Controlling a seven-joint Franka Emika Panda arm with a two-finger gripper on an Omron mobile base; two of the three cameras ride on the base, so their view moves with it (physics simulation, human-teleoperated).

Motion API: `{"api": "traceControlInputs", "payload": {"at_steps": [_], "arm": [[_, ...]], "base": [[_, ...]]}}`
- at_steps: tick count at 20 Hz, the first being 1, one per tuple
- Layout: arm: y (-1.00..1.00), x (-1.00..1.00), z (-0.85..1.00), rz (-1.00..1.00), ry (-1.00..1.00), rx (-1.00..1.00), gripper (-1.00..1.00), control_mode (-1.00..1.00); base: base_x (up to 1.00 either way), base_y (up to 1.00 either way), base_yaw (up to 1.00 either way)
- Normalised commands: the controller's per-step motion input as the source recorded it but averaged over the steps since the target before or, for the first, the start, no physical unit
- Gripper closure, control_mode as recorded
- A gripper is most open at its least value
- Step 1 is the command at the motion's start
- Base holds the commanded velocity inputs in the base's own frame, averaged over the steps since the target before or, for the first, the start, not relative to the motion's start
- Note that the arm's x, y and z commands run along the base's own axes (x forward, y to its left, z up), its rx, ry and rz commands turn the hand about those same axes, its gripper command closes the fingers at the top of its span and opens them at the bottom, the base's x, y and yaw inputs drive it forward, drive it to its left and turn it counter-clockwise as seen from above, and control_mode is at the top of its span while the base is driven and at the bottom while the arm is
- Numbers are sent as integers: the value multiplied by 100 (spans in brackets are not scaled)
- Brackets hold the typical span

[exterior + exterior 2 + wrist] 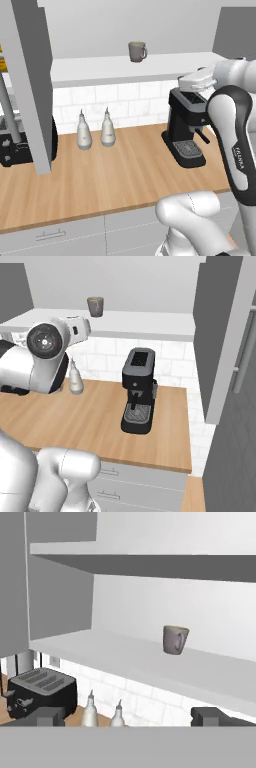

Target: Gather all objects into one cabinet and sort the glasses and bowls to opposite sides.

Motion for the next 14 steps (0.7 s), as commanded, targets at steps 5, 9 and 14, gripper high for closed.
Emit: {"api": "traceControlInputs", "payload": {"at_steps": [5,9,14], "arm": [[0,67,4,0,14,1,-100,-100],[3,58,0,0,17,0,-100,-100],[5,52,-6,0,1,0,-100,-100]], "base": [[0,0,0],[0,0,0],[0,0,0]]}}
